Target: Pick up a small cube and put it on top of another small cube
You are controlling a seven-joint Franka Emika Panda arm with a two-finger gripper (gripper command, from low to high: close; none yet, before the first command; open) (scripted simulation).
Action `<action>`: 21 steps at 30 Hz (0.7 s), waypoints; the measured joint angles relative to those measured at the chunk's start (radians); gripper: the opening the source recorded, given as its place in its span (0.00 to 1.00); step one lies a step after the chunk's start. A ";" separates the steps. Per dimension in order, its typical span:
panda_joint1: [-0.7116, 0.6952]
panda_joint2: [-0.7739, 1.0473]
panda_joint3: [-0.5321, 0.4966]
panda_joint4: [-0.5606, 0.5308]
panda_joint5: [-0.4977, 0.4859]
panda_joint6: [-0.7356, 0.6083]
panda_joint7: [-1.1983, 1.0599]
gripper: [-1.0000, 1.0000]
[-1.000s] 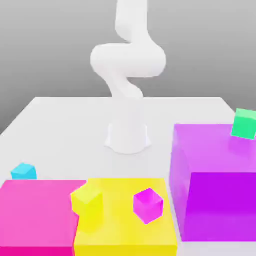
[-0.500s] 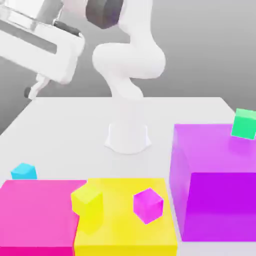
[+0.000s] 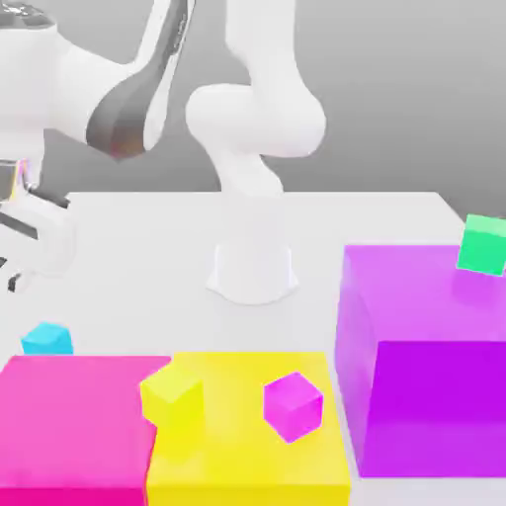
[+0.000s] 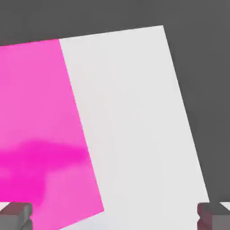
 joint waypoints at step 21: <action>-0.235 0.215 0.001 -0.162 0.570 0.264 -0.616 0.50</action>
